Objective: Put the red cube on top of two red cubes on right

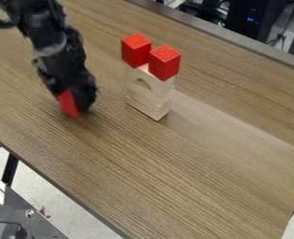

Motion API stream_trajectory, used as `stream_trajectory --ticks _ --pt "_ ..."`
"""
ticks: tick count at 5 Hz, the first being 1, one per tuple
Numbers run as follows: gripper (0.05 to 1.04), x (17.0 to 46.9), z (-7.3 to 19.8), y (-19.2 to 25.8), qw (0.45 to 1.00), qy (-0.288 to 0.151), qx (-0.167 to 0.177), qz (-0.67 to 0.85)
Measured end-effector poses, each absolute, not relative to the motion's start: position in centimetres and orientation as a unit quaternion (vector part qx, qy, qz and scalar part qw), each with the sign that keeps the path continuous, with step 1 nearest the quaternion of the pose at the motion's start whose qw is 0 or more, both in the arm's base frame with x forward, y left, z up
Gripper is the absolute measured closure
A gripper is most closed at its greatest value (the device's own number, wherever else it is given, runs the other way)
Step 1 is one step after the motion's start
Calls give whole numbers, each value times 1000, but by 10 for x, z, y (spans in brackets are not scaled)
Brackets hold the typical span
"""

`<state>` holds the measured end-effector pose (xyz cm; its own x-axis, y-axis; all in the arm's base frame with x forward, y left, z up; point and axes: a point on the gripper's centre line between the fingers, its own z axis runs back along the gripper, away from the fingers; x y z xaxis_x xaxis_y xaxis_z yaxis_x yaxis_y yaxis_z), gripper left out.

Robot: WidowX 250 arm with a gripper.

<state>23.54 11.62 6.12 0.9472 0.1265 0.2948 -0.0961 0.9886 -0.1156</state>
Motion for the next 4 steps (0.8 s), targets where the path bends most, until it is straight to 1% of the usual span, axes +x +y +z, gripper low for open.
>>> stream_trajectory --ticks 1,2,3,4 --pt "492 240 115 105 978 -181 -99 41" --pt "492 243 151 99 973 -202 -106 27" --pt "492 255 170 77 976 -193 -103 -8" --pt "492 271 175 57 980 -180 -74 -37"
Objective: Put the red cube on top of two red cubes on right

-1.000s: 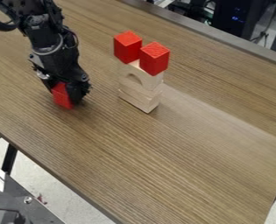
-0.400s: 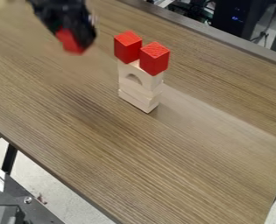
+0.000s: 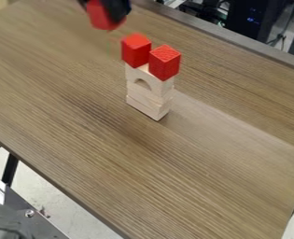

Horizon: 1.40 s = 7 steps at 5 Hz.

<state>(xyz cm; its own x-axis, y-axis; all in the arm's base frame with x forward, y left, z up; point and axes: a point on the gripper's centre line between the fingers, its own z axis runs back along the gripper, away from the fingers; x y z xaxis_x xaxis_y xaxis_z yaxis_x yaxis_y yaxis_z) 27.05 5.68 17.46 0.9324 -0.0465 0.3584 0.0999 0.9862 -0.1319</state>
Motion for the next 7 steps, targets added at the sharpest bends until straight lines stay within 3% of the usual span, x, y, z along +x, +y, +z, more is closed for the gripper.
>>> stream_trajectory --ticks 1,3,7 --pt "492 283 169 39 984 -161 -45 -57" --pt "492 308 162 32 986 -154 -39 -59" --pt "492 316 143 38 988 -143 -28 -53"
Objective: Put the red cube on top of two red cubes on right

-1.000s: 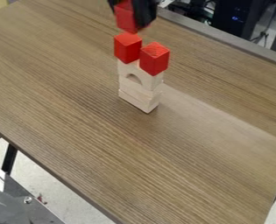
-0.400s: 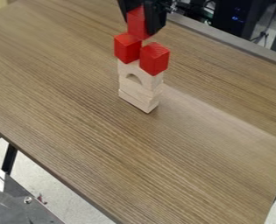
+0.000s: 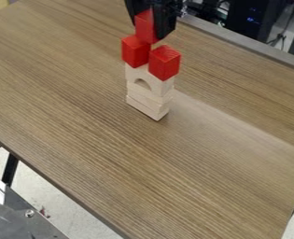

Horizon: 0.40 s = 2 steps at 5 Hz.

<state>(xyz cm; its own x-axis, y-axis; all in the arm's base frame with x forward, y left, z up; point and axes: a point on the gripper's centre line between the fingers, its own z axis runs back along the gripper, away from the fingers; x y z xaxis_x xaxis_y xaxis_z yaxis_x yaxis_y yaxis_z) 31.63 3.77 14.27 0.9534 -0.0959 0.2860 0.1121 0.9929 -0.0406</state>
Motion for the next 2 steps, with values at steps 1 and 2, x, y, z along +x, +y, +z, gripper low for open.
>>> stream_trajectory --ticks 1,2 --pt "492 314 138 37 988 -139 -32 -53" --pt "492 314 138 36 988 -139 -32 -54"
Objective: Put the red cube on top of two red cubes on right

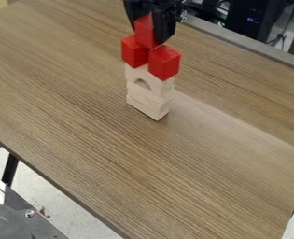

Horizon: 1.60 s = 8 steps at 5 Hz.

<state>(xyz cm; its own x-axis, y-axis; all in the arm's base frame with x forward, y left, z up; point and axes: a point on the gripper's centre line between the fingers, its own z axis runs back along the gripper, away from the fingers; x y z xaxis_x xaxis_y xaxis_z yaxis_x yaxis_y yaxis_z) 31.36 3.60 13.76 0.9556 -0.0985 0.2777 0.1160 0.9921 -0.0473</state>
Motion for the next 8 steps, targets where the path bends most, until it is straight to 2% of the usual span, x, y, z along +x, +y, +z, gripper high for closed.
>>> stream_trajectory --ticks 2,3,4,5,6,7,8 --pt "492 309 137 36 988 -141 -29 -54" --pt "417 308 137 34 988 -141 -29 -56" --pt "146 308 135 33 988 -140 -27 -55" --pt "83 308 134 34 988 -141 -25 -52" --pt "85 308 134 34 988 -140 -25 -52" --pt "85 305 149 31 985 -160 -29 -53" --pt "85 296 178 29 977 -202 -35 -56"
